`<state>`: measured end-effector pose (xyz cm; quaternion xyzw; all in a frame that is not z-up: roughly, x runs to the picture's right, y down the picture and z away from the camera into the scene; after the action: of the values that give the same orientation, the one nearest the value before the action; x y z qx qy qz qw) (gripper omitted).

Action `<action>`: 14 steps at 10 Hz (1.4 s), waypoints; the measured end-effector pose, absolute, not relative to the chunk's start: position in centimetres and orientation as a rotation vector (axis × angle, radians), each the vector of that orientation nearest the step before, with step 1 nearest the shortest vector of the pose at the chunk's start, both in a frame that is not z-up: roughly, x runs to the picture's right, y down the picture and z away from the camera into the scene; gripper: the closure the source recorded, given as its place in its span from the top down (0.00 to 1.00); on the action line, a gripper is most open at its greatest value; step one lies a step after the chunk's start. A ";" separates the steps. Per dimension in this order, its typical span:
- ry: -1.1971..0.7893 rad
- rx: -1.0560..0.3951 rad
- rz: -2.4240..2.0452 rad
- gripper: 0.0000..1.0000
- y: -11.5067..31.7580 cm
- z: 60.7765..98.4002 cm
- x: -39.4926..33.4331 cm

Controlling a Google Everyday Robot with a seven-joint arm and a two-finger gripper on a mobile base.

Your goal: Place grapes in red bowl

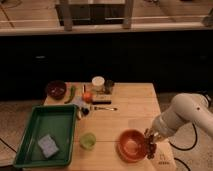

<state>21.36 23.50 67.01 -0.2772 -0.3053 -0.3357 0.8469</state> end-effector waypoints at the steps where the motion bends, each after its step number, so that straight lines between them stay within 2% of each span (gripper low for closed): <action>1: -0.654 -0.590 -0.731 0.02 23.5 67.1 20.7; 3: -0.677 -0.606 -0.781 0.02 23.6 67.2 19.3; 5: -0.696 -0.618 -0.814 0.08 23.6 67.4 18.4; 10: -0.716 -0.637 -0.858 0.60 23.3 67.7 17.3; 12: -0.718 -0.642 -0.863 0.77 23.3 67.9 17.3; 14: -0.720 -0.646 -0.869 0.80 23.3 68.0 17.2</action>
<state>17.24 23.27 67.95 -0.3009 -0.3352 -0.4043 0.7960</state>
